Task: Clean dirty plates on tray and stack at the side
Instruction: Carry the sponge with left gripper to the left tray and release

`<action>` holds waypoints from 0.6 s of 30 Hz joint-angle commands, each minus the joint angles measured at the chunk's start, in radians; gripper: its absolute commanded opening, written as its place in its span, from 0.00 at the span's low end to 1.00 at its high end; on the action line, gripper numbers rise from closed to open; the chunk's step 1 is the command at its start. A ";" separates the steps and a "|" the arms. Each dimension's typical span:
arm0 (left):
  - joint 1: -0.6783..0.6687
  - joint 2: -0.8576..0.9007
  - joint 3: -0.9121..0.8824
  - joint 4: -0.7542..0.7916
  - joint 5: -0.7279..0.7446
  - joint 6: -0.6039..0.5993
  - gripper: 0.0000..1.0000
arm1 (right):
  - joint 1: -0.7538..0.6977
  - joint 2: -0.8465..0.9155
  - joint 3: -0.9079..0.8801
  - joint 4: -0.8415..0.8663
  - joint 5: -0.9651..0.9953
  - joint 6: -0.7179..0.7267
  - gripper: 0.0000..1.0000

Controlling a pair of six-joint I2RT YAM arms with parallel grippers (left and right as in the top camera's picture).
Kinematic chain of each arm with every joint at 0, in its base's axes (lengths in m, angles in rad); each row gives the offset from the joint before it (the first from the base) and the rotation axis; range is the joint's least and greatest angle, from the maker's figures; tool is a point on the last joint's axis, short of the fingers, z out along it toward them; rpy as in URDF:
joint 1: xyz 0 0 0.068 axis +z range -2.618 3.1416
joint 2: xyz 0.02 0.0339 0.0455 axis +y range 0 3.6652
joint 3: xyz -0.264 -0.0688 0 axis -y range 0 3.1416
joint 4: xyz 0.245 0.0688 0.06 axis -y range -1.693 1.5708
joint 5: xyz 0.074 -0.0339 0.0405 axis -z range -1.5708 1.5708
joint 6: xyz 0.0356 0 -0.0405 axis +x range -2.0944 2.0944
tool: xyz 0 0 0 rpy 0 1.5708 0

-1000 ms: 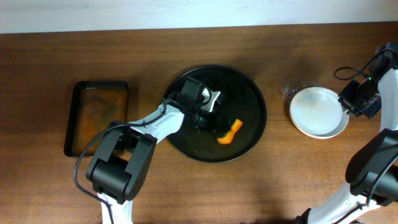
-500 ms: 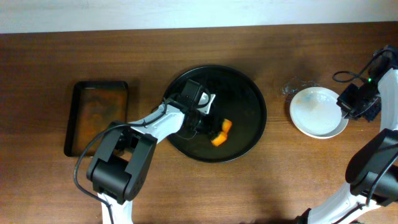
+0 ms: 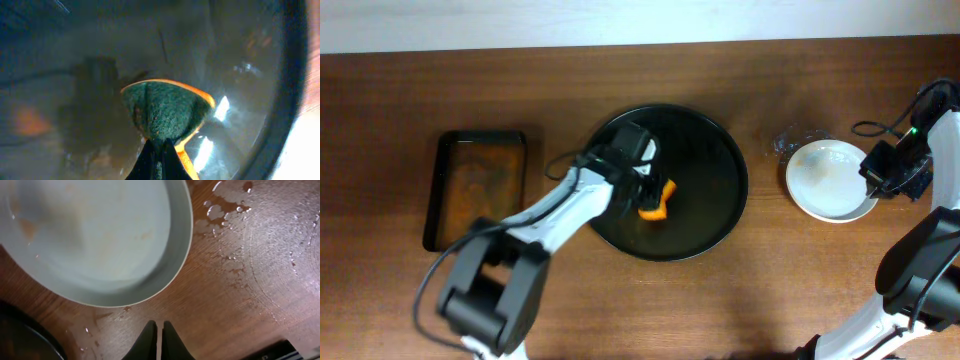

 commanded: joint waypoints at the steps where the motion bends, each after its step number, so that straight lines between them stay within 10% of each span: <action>1: 0.053 -0.151 -0.004 -0.026 -0.054 0.118 0.00 | 0.000 -0.087 0.013 -0.007 -0.033 -0.030 0.08; 12: 0.266 -0.262 -0.005 -0.269 -0.483 0.189 0.00 | 0.137 -0.253 0.013 -0.045 -0.069 -0.097 0.08; 18: 0.447 -0.257 -0.021 -0.290 -0.487 0.190 0.00 | 0.237 -0.255 0.013 -0.045 -0.066 -0.099 0.08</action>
